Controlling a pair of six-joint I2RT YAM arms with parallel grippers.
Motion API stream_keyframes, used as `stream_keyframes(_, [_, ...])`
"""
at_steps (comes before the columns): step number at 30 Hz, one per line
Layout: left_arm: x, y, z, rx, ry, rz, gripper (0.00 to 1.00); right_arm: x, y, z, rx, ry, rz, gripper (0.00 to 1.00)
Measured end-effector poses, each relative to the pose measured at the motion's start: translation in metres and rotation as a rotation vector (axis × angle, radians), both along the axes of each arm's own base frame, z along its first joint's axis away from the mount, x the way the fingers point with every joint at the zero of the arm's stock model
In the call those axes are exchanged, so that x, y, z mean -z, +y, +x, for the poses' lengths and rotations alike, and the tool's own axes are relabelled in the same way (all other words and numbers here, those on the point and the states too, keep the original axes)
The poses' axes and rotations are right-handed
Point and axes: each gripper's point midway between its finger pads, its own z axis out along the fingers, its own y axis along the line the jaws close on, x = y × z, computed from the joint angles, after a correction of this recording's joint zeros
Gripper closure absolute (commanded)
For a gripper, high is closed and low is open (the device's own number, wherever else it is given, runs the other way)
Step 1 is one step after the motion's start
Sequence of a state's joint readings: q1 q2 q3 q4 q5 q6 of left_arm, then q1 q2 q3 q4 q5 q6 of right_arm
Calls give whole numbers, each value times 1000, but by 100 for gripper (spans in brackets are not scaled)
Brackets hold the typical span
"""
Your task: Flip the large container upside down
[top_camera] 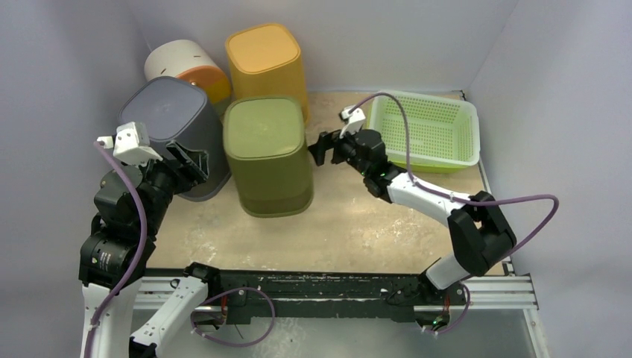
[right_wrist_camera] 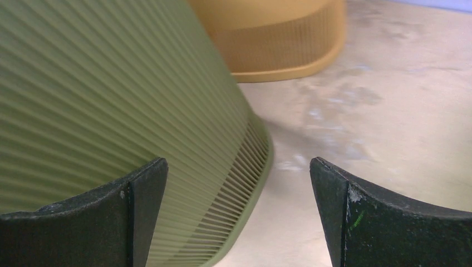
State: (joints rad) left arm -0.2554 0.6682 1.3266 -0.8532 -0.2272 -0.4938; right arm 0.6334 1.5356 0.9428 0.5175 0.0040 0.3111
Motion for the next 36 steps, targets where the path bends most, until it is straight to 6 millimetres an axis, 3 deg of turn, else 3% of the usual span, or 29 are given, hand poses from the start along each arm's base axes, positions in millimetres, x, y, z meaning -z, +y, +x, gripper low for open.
stream_keyframes(4, [0, 0, 0, 0, 1, 1, 30, 0, 43, -30, -111, 6, 35, 0])
stream_keyframes(8, [2, 0, 2, 1, 9, 8, 30, 16, 76, -47, -178, 38, 32, 0])
stream_keyframes(10, [3, -1, 4, 4, 15, 11, 30, 24, 88, -54, -199, 54, 21, 0])
stream_keyframes(13, [4, -2, 5, 9, 20, 11, 30, 32, 91, -61, -181, 74, -4, 0])
stream_keyframes(16, [4, -3, 5, 12, 19, 10, 30, 33, 72, -59, -96, 93, -51, 0])
stream_keyframes(18, [4, -3, 4, 16, 17, 9, 30, 22, 52, -53, 0, 82, -71, 0])
stream_keyframes(25, [5, -5, 1, 31, 16, 5, 30, -20, -40, -25, 325, 52, -101, 2])
stream_keyframes(31, [4, -7, -2, 42, 6, 0, 30, -4, -136, 16, 569, 119, -188, 11])
stream_keyframes(36, [5, -6, -4, 43, 3, -2, 30, 5, -148, 45, 600, 149, -266, 16])
